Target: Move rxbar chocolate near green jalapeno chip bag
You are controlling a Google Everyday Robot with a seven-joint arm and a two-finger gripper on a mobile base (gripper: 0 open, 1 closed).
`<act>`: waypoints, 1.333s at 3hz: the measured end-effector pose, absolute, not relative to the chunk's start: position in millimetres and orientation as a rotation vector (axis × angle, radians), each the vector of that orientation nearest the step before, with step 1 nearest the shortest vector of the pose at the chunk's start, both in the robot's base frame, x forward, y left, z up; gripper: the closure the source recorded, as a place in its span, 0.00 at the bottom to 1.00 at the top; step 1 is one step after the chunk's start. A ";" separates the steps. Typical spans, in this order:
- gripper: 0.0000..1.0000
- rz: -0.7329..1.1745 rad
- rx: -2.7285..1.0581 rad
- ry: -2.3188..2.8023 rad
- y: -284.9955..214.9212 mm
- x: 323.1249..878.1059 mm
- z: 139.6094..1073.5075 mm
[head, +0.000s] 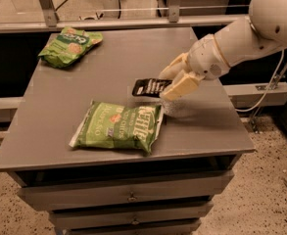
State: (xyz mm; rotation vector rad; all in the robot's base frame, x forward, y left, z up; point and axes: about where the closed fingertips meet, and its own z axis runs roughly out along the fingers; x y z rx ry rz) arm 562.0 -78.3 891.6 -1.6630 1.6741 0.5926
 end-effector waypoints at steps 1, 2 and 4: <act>0.82 0.626 -1.709 1.682 -82.4 544.5 879.0; 0.59 0.639 -1.742 1.686 -86.0 534.3 873.1; 0.12 0.636 -1.770 1.697 -92.7 524.4 867.8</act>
Offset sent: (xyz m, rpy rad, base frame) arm -0.0399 -0.0168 -0.0243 -0.0584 0.0656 0.0779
